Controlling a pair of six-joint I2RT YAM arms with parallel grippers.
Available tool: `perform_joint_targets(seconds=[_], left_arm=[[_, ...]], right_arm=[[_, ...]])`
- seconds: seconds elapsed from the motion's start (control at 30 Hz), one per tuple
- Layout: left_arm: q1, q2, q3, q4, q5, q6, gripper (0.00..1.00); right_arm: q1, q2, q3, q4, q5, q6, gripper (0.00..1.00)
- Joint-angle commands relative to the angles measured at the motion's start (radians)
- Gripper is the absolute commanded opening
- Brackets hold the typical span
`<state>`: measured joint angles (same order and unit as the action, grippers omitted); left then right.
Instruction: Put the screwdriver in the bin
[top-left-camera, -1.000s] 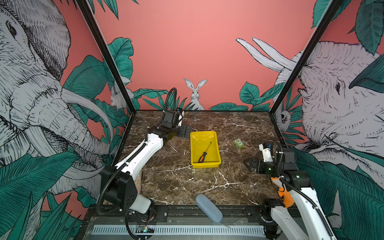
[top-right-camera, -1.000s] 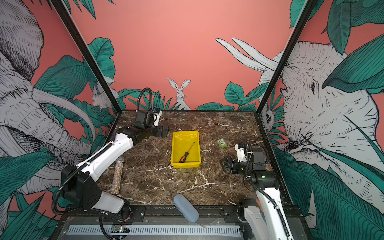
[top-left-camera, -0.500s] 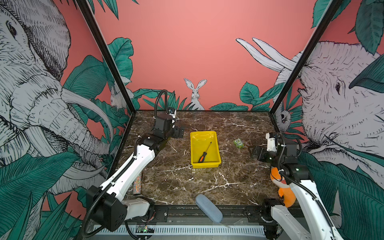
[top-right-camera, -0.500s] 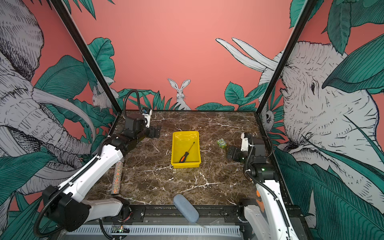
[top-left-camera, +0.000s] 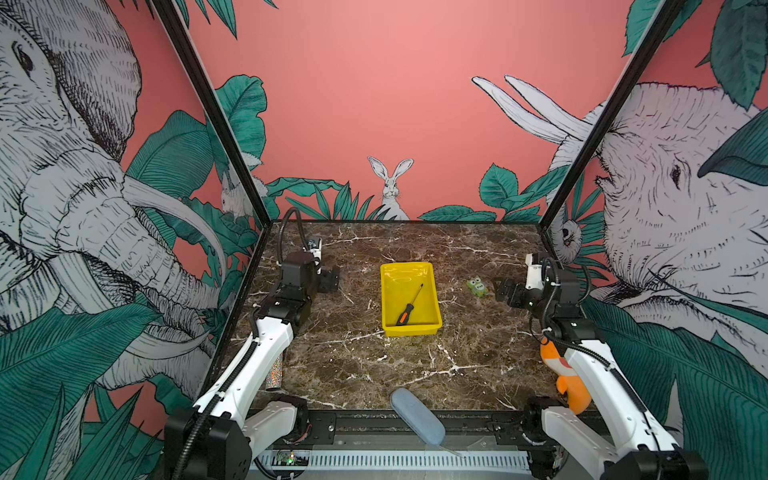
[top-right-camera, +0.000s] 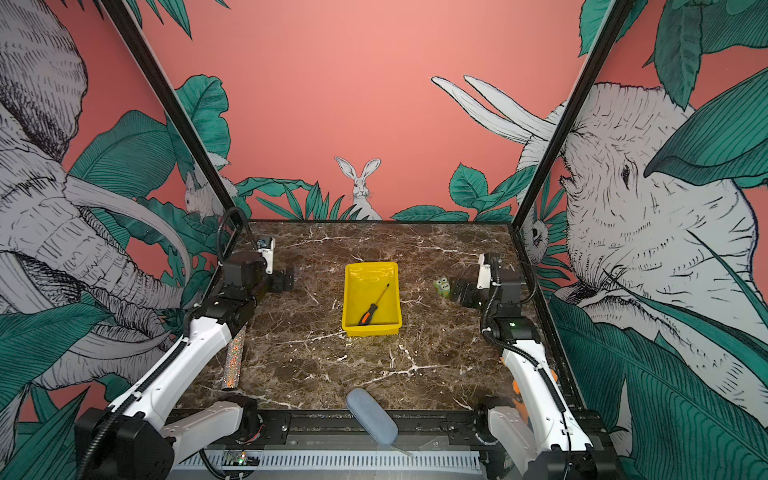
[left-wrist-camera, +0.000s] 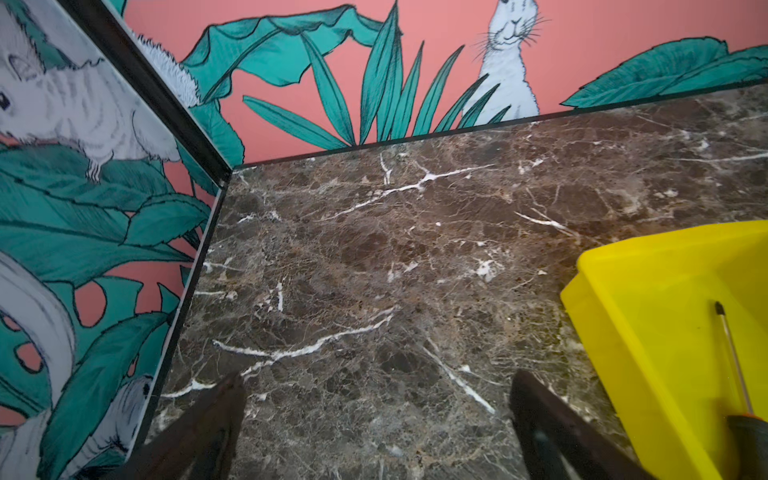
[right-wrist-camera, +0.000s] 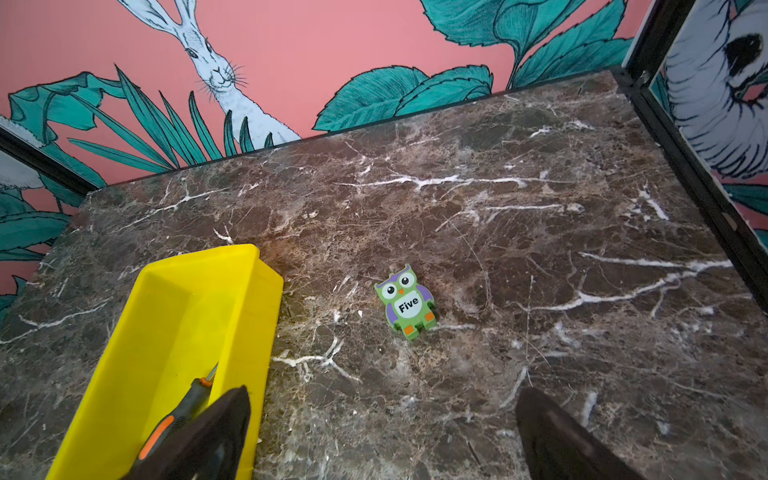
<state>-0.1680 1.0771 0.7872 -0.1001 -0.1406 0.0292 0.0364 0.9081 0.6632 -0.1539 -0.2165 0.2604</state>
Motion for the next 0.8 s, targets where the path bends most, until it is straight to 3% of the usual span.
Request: perform_joint_targets(seconds=[0.0,0.1,0.17,0.47,0.6,0.77], left_arm=[[0.1,-0.024,-0.093,0.239,0.128,-0.061,1.0],[0.175,0.009,-0.143,0.33,0.199,-0.06,1.0],[0.191,0.046,-0.158,0.332,0.185,-0.032,1.0],[0.194,0.227,-0.388,0.747,0.088,0.0,1.0],[0.196,0.302,-0.423,0.901,0.179,0.021,1.0],[0.198,0.389,-0.41,0.968,0.241,0.038,1.0]], right_arm=[[-0.004,-0.052,-0.063,0.22,0.067,-0.058,0.99],[-0.003,-0.036,-0.073,0.208,0.173,-0.096,0.99],[-0.003,-0.001,-0.099,0.251,0.225,-0.118,0.99],[-0.004,0.283,-0.261,0.72,0.32,-0.228,0.99],[-0.003,0.436,-0.3,0.934,0.301,-0.261,0.99],[-0.003,0.622,-0.322,1.146,0.294,-0.269,0.99]])
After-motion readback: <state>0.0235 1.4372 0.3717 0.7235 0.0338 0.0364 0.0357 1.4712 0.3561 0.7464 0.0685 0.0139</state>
